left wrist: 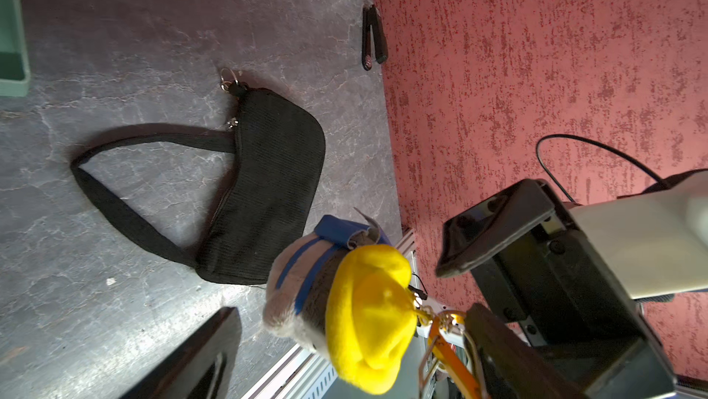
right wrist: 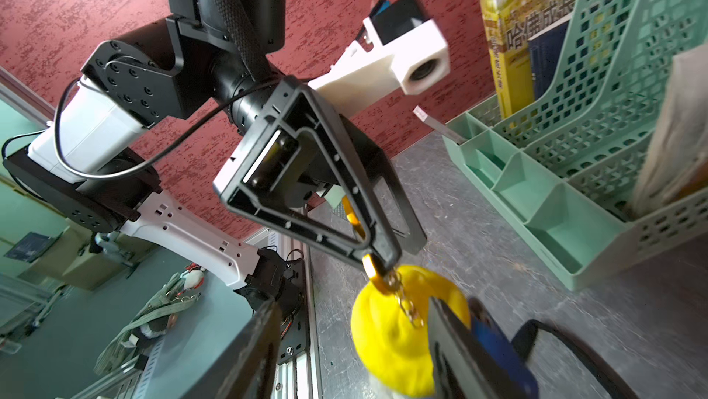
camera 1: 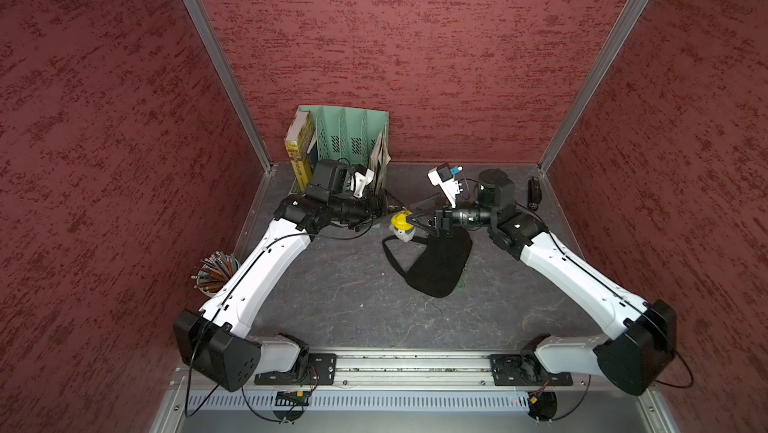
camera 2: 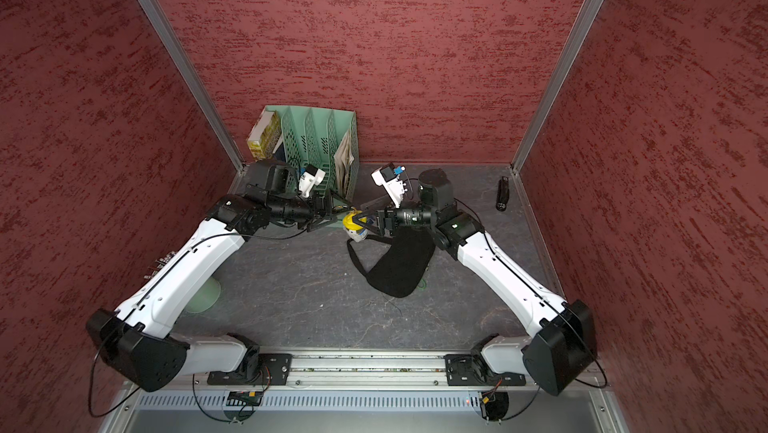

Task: Remove the decoration from the bag
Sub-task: Place the decoration item at the center of the board.

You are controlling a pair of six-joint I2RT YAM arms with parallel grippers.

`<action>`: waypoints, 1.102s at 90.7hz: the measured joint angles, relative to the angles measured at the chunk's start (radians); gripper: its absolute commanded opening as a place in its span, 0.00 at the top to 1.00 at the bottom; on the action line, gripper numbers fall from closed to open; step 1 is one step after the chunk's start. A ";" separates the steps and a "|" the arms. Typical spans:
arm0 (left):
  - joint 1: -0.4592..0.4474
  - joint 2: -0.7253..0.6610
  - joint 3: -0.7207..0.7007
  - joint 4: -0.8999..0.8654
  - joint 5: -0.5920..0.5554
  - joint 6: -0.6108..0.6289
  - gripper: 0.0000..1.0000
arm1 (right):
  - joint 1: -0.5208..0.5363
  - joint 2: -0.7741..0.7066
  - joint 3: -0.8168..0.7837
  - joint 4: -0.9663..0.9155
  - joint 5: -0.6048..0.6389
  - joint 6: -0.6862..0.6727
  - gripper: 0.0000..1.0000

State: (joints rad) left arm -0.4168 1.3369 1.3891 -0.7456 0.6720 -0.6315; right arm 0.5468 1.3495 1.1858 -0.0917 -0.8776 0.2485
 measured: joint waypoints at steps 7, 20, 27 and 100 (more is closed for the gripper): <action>-0.013 0.000 0.006 0.003 0.010 -0.009 0.05 | 0.008 0.028 0.004 0.014 -0.002 0.001 0.42; -0.027 -0.001 0.019 0.006 0.018 -0.023 0.05 | 0.020 0.071 0.019 0.022 -0.011 0.000 0.74; -0.026 -0.002 0.020 0.005 0.016 -0.027 0.05 | 0.029 0.077 0.027 0.028 -0.024 -0.004 0.92; 0.101 -0.076 0.031 -0.179 -0.176 0.058 0.00 | 0.080 0.303 0.178 0.035 0.038 -0.008 1.00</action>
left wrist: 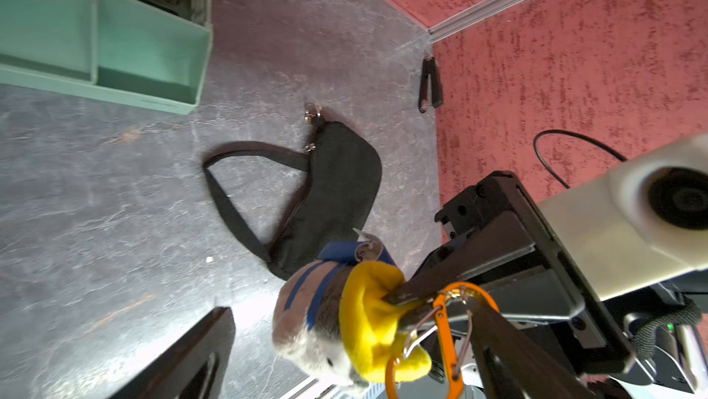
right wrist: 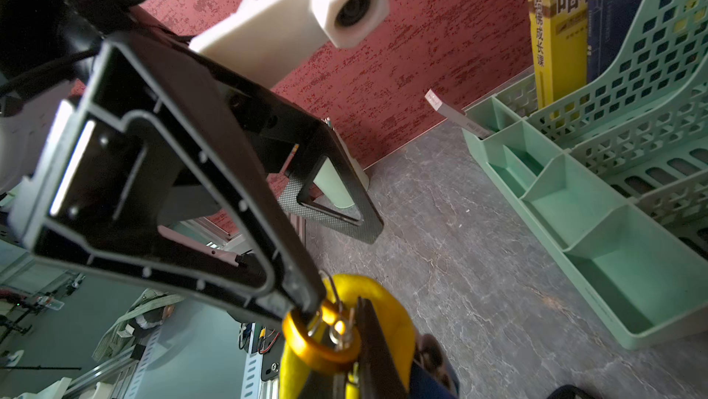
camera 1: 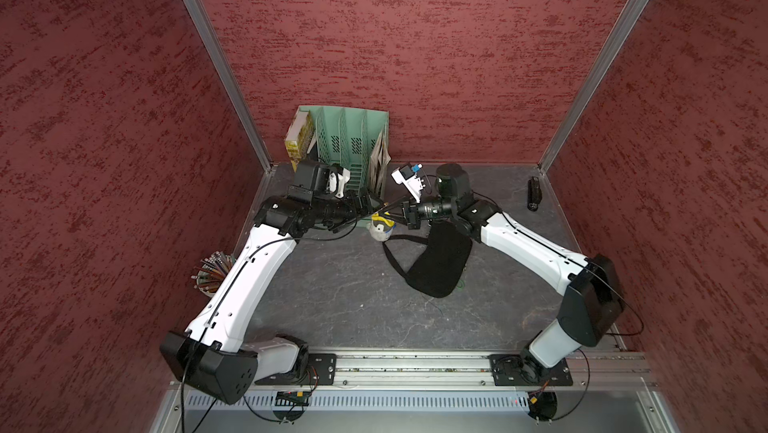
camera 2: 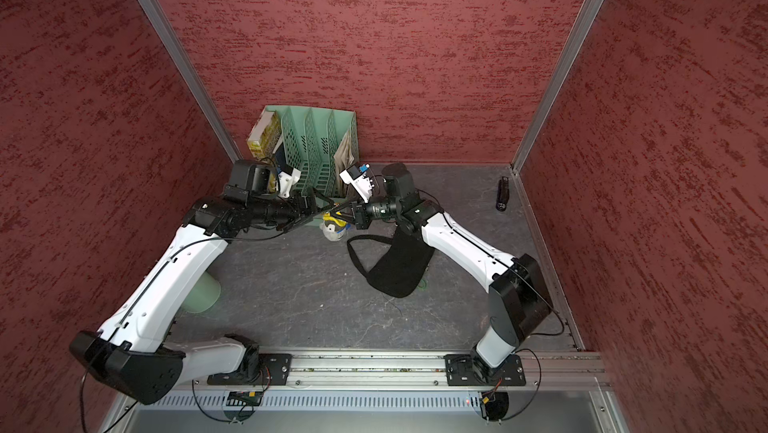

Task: Remove the decoration from the bag
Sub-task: Place the decoration item at the center of the board.

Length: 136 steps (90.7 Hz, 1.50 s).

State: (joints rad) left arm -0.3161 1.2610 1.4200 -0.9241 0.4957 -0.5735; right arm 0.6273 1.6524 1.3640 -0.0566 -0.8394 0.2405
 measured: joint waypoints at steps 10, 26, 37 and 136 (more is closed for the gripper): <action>0.024 -0.068 0.002 0.008 0.036 0.015 0.00 | -0.017 0.069 -0.003 -0.050 0.082 0.014 1.00; 0.053 -0.152 0.017 0.025 0.077 0.029 0.00 | -0.034 0.142 -0.075 -0.106 0.141 0.033 1.00; 0.061 -0.143 0.016 0.027 0.086 0.030 0.00 | -0.034 0.143 -0.074 -0.111 0.153 0.044 1.00; 0.082 -0.134 -0.067 0.084 0.141 0.030 0.00 | -0.001 0.308 0.230 -0.623 0.634 -0.001 0.42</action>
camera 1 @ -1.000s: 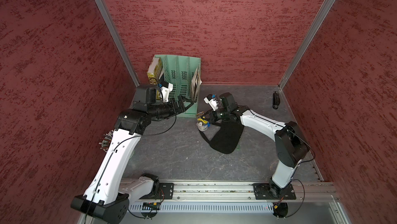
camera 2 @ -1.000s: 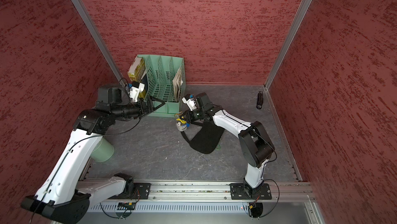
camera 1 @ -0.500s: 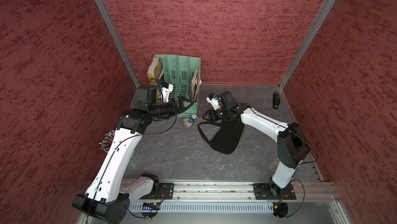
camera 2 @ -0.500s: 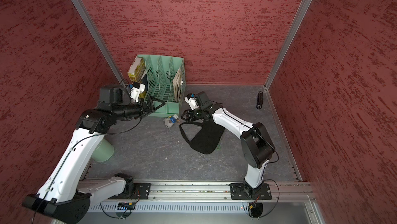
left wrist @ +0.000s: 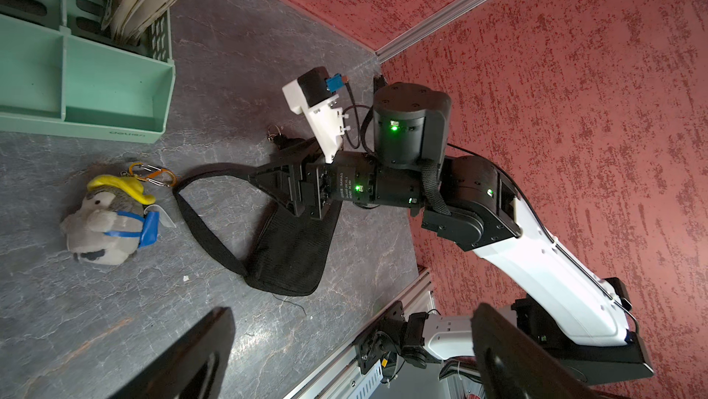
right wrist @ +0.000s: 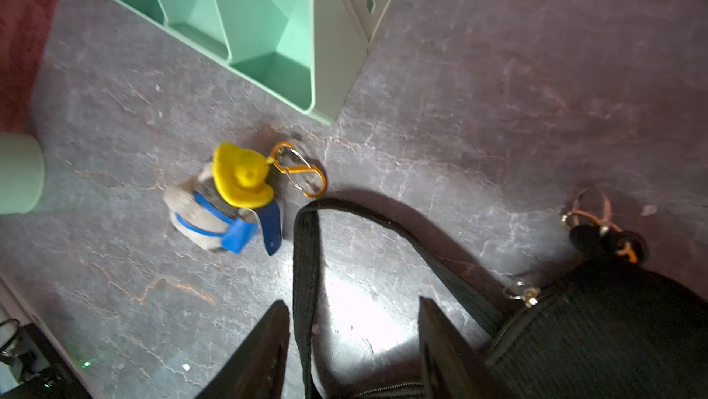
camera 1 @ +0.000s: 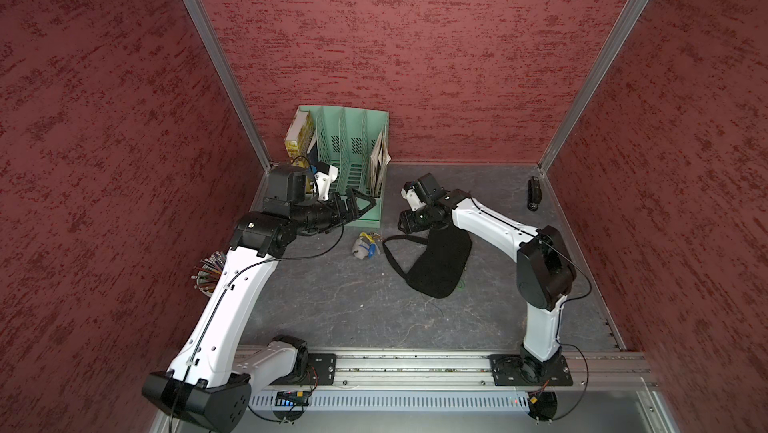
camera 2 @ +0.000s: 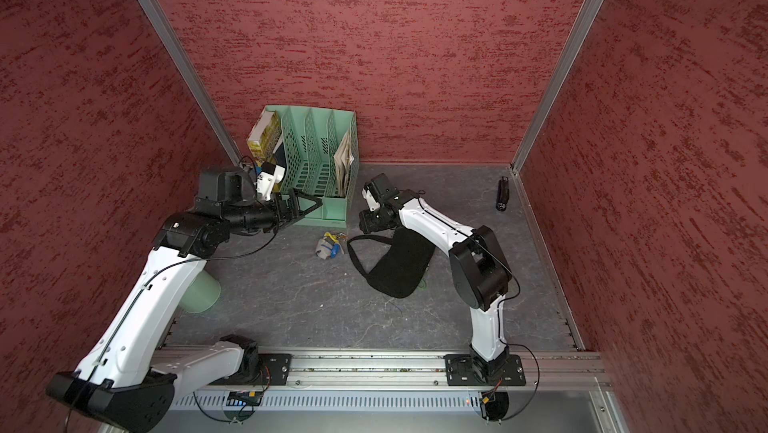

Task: Remove the decoration from the bag
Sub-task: Place the decoration item at the center of the board, then pick up the bag from the center of the board.

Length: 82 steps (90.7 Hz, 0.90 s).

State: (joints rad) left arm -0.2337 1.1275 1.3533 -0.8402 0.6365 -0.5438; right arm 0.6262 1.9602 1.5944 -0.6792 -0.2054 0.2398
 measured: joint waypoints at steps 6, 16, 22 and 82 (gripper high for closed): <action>0.000 0.000 -0.002 0.010 0.011 0.000 0.00 | 0.006 0.040 0.042 -0.048 0.000 -0.027 0.41; 0.000 0.000 -0.013 0.028 0.024 0.002 0.00 | 0.010 0.117 0.128 -0.099 0.000 -0.095 0.40; 0.001 0.004 -0.014 0.031 0.033 0.002 0.00 | 0.012 0.151 0.154 -0.117 0.000 -0.136 0.38; 0.005 0.037 -0.006 0.034 0.092 0.021 0.00 | 0.012 0.309 0.236 -0.183 0.143 -0.343 0.41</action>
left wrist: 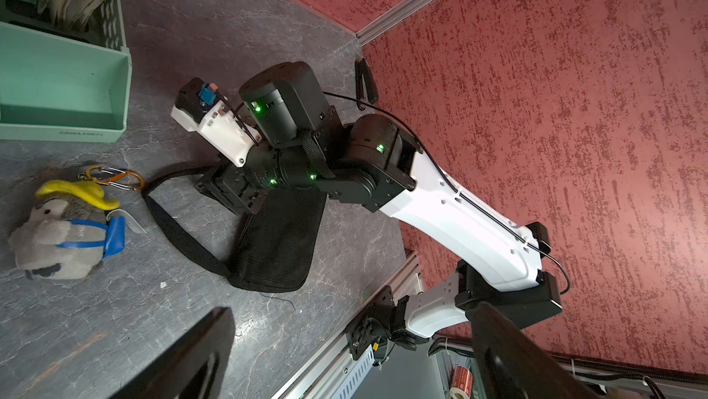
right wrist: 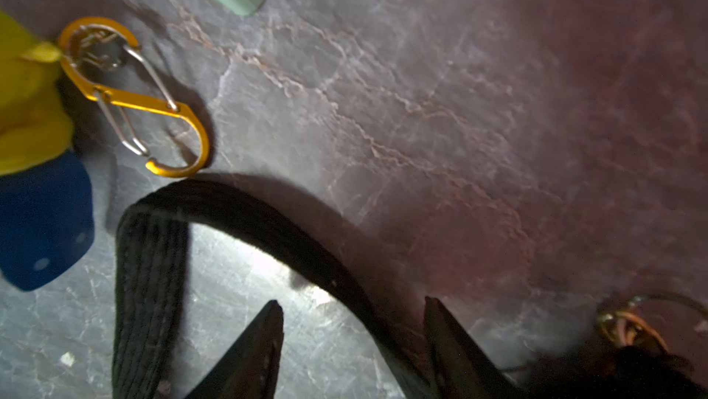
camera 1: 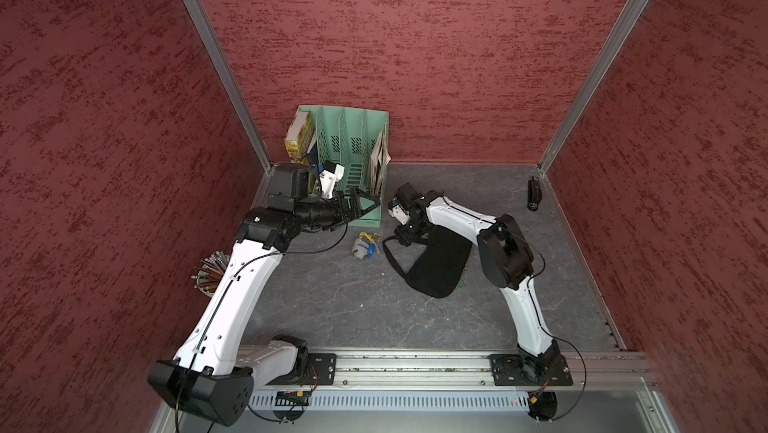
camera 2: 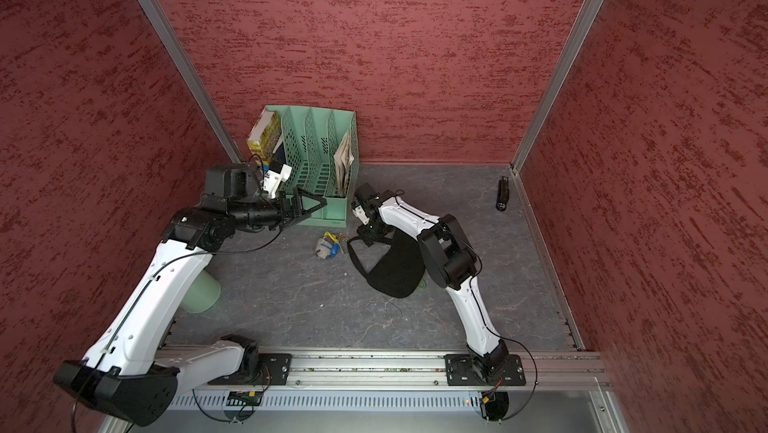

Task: Remove the decoration from the bag
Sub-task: Pick up the bag from the center of the board.

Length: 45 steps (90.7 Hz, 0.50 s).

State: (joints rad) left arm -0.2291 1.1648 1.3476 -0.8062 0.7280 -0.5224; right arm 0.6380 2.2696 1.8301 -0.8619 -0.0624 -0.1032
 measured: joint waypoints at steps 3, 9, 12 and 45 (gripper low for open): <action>0.000 0.000 0.000 0.000 0.001 0.000 0.00 | 0.000 0.007 0.002 0.000 0.005 -0.004 0.45; 0.000 0.000 0.000 0.000 0.005 0.000 0.00 | 0.000 0.018 0.007 -0.003 0.015 -0.014 0.53; 0.000 0.000 0.000 0.001 0.007 0.000 0.00 | 0.000 0.019 0.011 -0.002 0.021 -0.016 0.58; 0.003 0.006 0.001 0.021 0.027 -0.003 0.00 | -0.005 -0.086 -0.039 -0.003 0.022 -0.034 1.00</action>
State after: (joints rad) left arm -0.2260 1.1706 1.3487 -0.7853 0.7551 -0.5255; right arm 0.6331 2.1834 1.7908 -0.8646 -0.0406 -0.1368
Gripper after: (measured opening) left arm 0.996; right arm 0.056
